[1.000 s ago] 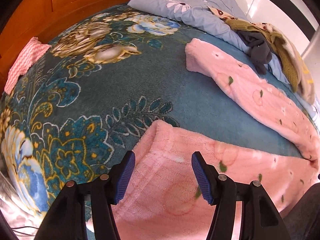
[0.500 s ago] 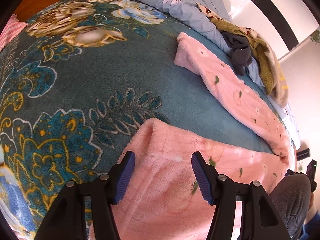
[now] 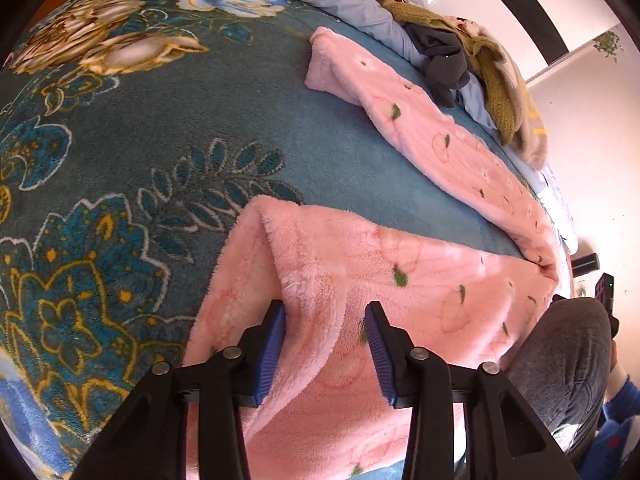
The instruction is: Fold clothes
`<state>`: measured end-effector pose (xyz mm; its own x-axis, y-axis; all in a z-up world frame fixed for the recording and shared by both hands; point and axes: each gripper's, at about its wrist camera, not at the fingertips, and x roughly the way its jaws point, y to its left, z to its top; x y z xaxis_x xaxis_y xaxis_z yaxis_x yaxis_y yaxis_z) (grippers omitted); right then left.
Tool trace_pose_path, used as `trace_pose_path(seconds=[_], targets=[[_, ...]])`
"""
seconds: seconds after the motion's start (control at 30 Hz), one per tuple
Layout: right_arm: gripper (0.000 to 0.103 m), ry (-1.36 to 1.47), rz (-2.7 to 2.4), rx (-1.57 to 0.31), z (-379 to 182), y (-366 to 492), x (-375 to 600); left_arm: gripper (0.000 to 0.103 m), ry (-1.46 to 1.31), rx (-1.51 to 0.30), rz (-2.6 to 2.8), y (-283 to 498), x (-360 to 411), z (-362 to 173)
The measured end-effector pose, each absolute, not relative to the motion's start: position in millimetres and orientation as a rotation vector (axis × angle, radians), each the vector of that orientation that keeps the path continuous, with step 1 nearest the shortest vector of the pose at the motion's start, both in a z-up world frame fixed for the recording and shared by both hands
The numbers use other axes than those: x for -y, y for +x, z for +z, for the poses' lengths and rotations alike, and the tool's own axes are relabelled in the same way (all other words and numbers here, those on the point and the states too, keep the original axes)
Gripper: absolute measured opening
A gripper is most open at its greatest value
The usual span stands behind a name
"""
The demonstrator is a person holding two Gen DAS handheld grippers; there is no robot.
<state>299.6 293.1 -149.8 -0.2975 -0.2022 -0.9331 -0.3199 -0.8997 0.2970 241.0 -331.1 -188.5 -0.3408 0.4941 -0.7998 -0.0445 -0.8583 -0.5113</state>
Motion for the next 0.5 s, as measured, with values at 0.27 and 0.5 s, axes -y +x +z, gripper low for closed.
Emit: trace_pose_path(seconds=[0.27, 0.5], targets=[[0.047, -1.829, 2.398, -0.612, -147, 298, -286, 0.007, -1.272, 0.688, 2.432, 231, 339, -155], [0.047, -1.780, 2.378, -0.648, -143, 301, -299, 0.007, -1.560, 0.777, 2.514, 187, 347, -200]])
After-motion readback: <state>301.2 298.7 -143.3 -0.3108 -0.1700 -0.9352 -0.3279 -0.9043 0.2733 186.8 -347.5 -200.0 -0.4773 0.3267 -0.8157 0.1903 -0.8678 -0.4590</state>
